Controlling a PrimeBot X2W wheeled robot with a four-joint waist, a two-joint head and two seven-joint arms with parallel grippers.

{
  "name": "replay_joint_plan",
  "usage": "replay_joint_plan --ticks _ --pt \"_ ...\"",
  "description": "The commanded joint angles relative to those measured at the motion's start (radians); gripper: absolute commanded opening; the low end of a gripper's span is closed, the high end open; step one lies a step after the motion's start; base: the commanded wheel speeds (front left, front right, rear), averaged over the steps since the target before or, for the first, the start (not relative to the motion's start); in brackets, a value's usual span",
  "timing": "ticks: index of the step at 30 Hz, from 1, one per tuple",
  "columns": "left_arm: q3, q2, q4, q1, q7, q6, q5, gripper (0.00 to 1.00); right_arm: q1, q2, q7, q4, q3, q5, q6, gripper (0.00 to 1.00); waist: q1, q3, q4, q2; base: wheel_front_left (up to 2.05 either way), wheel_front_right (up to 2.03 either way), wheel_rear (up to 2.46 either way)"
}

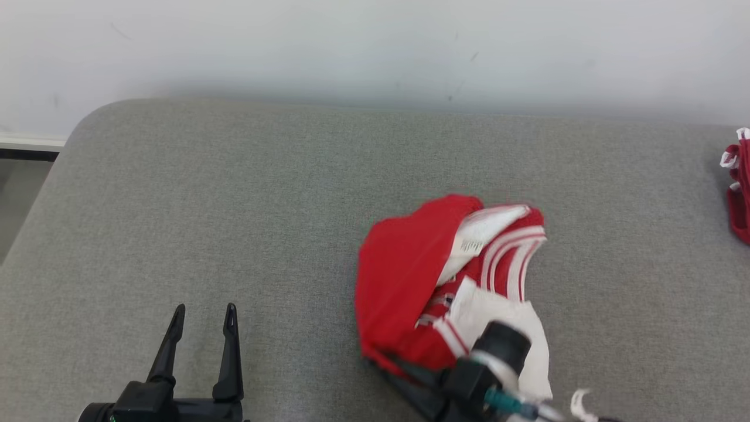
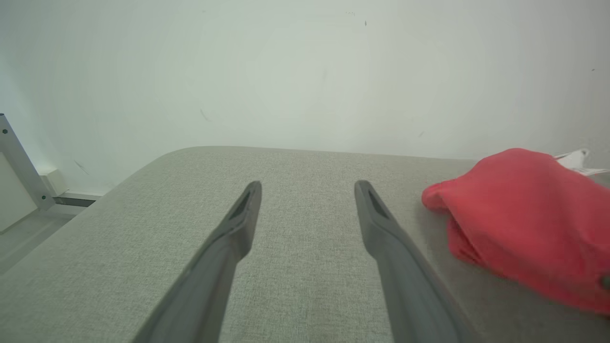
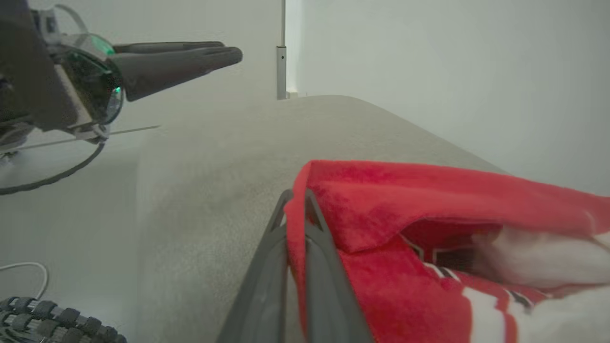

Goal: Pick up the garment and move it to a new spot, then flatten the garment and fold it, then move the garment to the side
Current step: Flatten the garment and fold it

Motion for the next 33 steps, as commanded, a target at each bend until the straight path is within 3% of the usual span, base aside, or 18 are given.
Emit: replay_joint_plan --ticks 1,7,9,10,20,26,33 --pt "-0.001 -0.001 -0.004 0.015 -0.003 0.005 -0.010 1.00 0.023 0.005 -0.004 -0.002 0.031 -0.007 -0.003 0.00 0.0000 0.000 0.004 0.0000 0.00 0.00 0.00" --pt "-0.017 -0.001 0.003 0.013 -0.003 0.011 -0.018 1.00 0.069 0.007 -0.004 0.102 0.231 -0.004 -0.003 0.00 0.0000 0.002 0.012 0.0000 0.00 0.00 0.00" --pt "-0.017 -0.001 0.004 0.014 -0.003 0.014 -0.016 1.00 0.066 0.025 -0.004 0.129 0.236 0.018 -0.003 0.38 0.0000 0.001 0.009 0.0000 0.00 0.00 0.00" --pt "-0.015 -0.001 0.006 0.015 -0.003 0.013 -0.017 1.00 0.059 0.030 -0.004 0.131 0.229 0.023 -0.003 1.00 0.0000 0.000 0.005 0.0000 0.00 0.00 0.00" --pt "-0.003 0.000 0.013 0.027 -0.003 0.006 -0.007 1.00 0.132 -0.011 -0.004 -0.047 0.002 0.020 -0.003 1.00 0.0000 -0.031 -0.023 0.0000 0.00 0.00 0.00" --pt "0.009 -0.001 0.006 0.038 -0.003 0.001 -0.003 1.00 0.215 -0.050 -0.004 -0.132 -0.211 -0.018 -0.003 1.00 0.0000 -0.045 -0.036 0.0000 0.00 0.00 0.00" --pt "0.014 -0.001 -0.006 0.048 -0.003 0.001 0.003 1.00 0.291 -0.055 -0.004 -0.144 -0.450 -0.037 -0.003 1.00 0.0000 -0.045 -0.042 0.0000 0.00 0.00 0.00"
